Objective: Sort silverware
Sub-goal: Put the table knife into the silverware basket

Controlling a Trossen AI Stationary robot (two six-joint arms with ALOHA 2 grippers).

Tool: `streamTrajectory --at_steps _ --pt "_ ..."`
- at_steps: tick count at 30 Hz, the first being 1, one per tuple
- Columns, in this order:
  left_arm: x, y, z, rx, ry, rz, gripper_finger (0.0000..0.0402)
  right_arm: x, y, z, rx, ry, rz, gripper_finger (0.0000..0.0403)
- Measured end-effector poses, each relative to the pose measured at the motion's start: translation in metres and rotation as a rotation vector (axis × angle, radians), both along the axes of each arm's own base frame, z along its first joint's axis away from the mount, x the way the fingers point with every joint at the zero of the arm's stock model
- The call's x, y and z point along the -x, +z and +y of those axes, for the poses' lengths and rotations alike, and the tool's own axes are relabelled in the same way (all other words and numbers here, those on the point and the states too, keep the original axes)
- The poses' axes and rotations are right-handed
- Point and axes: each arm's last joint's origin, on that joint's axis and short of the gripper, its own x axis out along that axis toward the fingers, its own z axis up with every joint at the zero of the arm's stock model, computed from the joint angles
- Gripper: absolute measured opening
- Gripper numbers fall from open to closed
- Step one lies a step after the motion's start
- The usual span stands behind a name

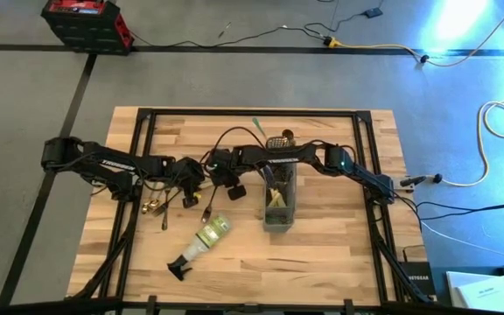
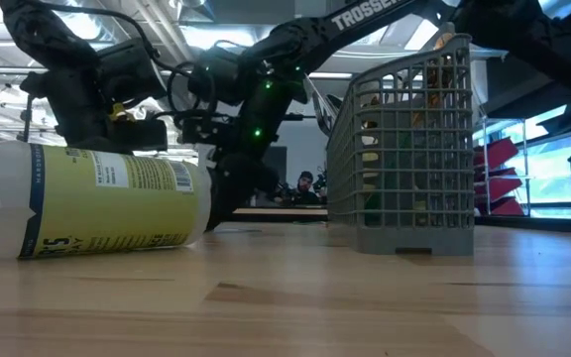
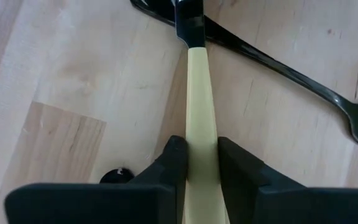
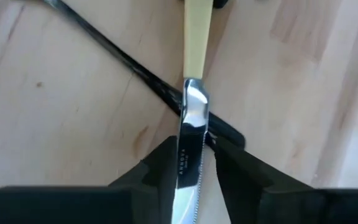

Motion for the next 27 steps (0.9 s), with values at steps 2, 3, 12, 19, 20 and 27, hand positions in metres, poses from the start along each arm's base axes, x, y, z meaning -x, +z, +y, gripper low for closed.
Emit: streamTrajectory --at_steps 2,3,12,19,20,27 --pt "0.0 0.0 -0.001 -0.011 -0.005 0.002 0.0056 0.0 0.002 0.0 0.0 -0.001 -0.009 0.01" --pt "0.0 0.0 -0.002 -0.021 -0.008 0.004 0.0056 -0.001 0.002 0.0 -0.002 -0.007 -0.013 0.0102" --pt "-0.001 0.0 -0.018 -0.197 -0.112 0.033 0.0056 -0.001 0.004 0.0 -0.011 -0.026 -0.019 0.0104" --pt "0.0 0.0 -0.027 -0.299 -0.139 0.052 0.0056 -0.001 0.005 0.0 -0.039 -0.043 -0.024 0.0104" --pt "0.0 0.0 -0.028 -0.312 -0.14 0.056 0.0056 -0.001 0.005 0.001 -0.062 -0.043 -0.024 0.0104" --pt "0.001 0.0 -0.033 -0.395 -0.159 0.071 0.0056 -0.001 0.006 -0.001 -0.11 -0.042 -0.033 0.0103"
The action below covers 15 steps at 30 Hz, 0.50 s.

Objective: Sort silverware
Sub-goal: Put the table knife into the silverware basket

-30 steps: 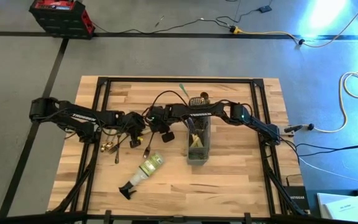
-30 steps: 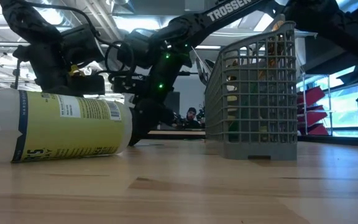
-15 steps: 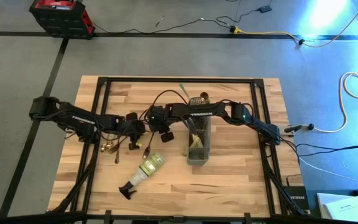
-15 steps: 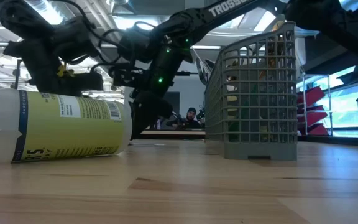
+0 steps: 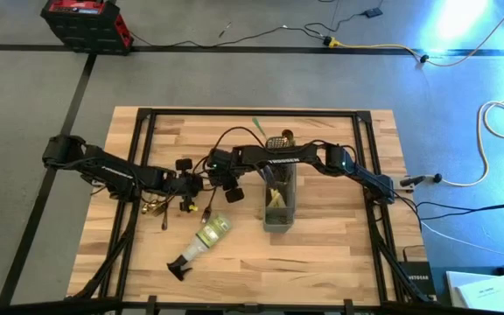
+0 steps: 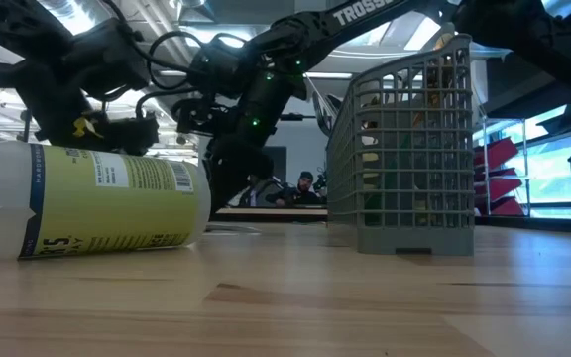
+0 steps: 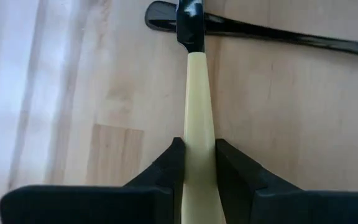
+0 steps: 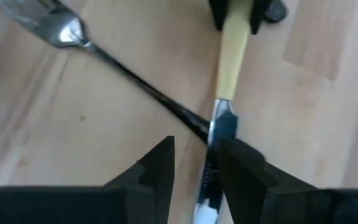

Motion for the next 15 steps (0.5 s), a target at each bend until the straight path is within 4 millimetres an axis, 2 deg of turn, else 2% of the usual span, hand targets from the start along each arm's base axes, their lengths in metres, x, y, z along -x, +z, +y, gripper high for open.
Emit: streamTrajectory --at_steps 7,15 --pt "0.002 0.001 -0.009 -0.113 -0.056 0.021 0.0056 -0.003 0.003 -0.012 -0.043 -0.047 -0.05 0.0106" --pt "0.005 0.001 -0.016 -0.214 -0.091 0.046 0.0056 -0.005 0.005 -0.018 -0.178 -0.077 -0.087 0.0135"
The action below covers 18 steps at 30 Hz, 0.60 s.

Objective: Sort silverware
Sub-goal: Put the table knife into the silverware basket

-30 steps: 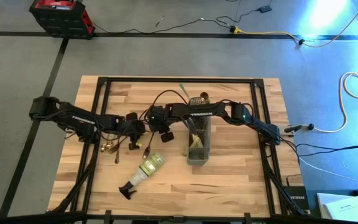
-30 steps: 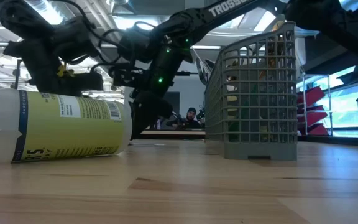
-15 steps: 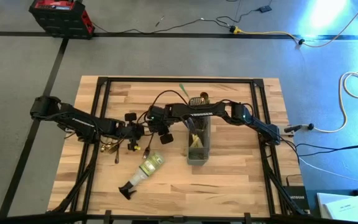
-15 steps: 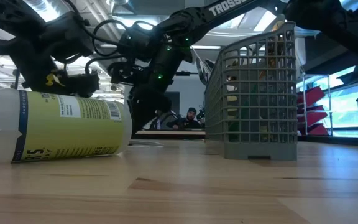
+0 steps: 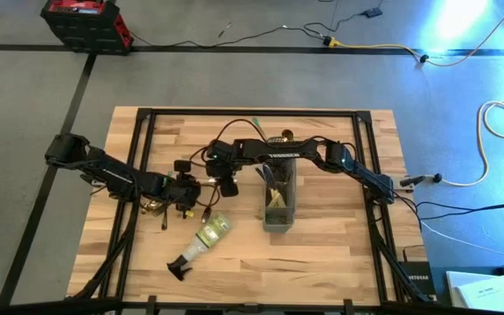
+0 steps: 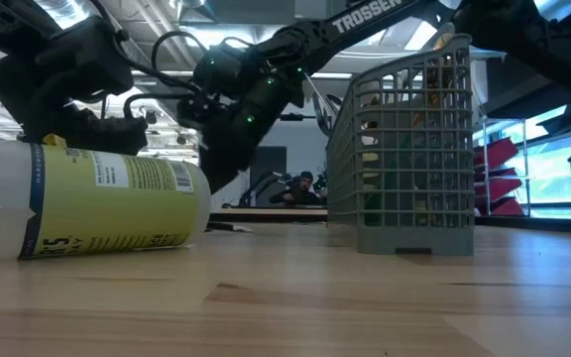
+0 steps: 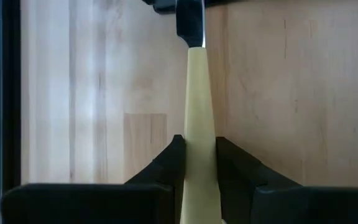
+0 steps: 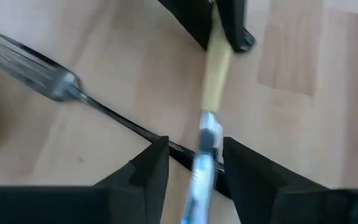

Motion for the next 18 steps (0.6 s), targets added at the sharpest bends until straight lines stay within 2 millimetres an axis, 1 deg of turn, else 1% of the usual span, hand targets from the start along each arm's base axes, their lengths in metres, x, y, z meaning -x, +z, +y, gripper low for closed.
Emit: streamTrajectory --at_steps 4,8,10,14,18 --pt "-0.001 0.0 0.0 -0.004 -0.001 -0.007 0.0056 -0.002 0.002 0.0 -0.051 -0.012 -0.021 0.0154" --pt "-0.001 0.001 0.0 -0.019 -0.01 -0.004 0.0056 -0.006 0.002 -0.001 -0.03 -0.04 -0.082 0.017" --pt "-0.001 0.001 0.0 -0.027 -0.008 -0.007 0.0056 -0.007 0.002 -0.004 -0.052 -0.07 -0.09 0.0177" --pt "-0.002 0.002 0.0 -0.053 -0.022 -0.001 0.0056 -0.007 -0.004 -0.012 -0.099 -0.106 -0.076 0.0189" --pt "-0.003 0.003 0.0 -0.065 -0.031 -0.01 0.0056 -0.007 -0.016 -0.02 -0.136 -0.144 -0.053 0.02"
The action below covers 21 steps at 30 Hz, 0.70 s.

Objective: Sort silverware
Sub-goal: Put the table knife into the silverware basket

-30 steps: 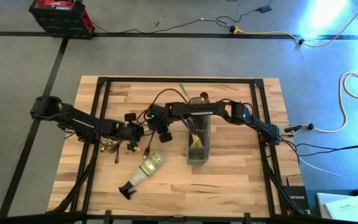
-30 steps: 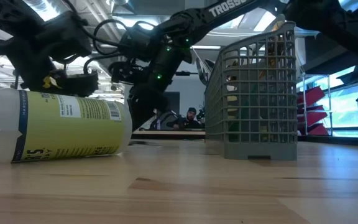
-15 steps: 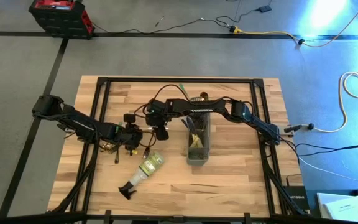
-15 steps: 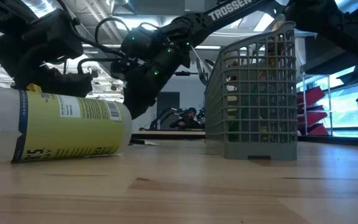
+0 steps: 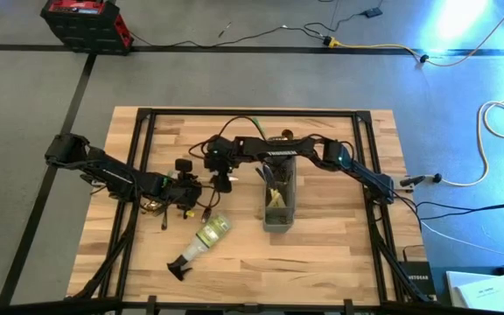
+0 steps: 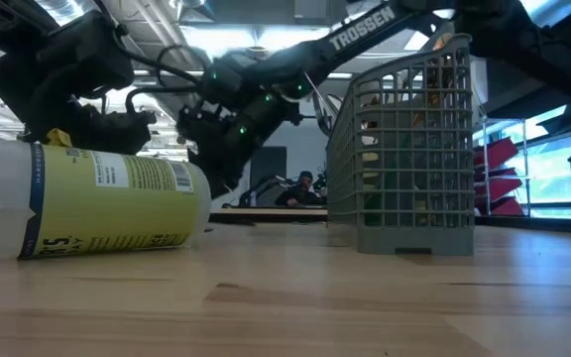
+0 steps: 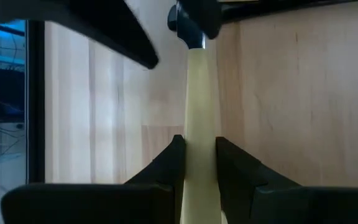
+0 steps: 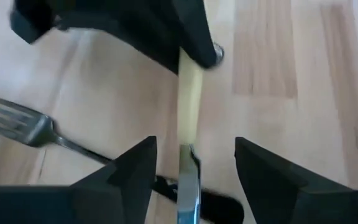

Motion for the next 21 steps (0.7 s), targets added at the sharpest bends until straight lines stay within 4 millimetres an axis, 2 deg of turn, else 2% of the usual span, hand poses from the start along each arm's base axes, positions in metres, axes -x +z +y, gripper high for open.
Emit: streamTrajectory --at_steps 8,21 --pt "-0.001 0.002 -0.005 -0.028 -0.022 -0.023 0.0056 -0.004 -0.016 0.001 -0.062 0.014 -0.004 0.021" --pt "-0.004 0.003 -0.006 -0.048 -0.031 -0.047 0.0056 -0.007 -0.012 0.003 -0.166 0.02 -0.047 0.0206"
